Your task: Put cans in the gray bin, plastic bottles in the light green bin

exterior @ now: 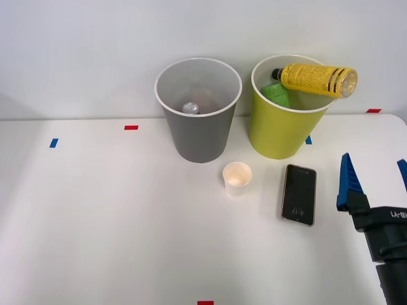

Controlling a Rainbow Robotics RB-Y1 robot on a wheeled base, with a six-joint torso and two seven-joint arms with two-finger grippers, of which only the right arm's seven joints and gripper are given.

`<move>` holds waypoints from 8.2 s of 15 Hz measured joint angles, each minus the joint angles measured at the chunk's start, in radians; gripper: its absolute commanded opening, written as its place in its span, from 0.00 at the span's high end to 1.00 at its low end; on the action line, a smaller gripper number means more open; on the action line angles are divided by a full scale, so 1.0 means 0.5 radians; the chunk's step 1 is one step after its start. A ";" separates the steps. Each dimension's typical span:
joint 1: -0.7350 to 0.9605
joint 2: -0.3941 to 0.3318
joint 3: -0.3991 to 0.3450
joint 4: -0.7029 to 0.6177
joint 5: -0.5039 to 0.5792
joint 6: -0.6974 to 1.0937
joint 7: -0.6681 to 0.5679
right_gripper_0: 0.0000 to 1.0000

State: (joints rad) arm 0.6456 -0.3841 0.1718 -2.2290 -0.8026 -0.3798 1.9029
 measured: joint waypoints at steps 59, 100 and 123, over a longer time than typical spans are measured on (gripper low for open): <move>0.522 0.185 0.491 0.847 1.348 -0.829 -0.256 0.00; 0.522 0.185 0.491 0.847 1.348 -0.830 -0.256 0.00; 0.522 0.185 0.491 0.847 1.348 -0.830 -0.256 0.00</move>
State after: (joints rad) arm 0.9066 -0.2914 0.4172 -1.8055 -0.1289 -0.7946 1.7749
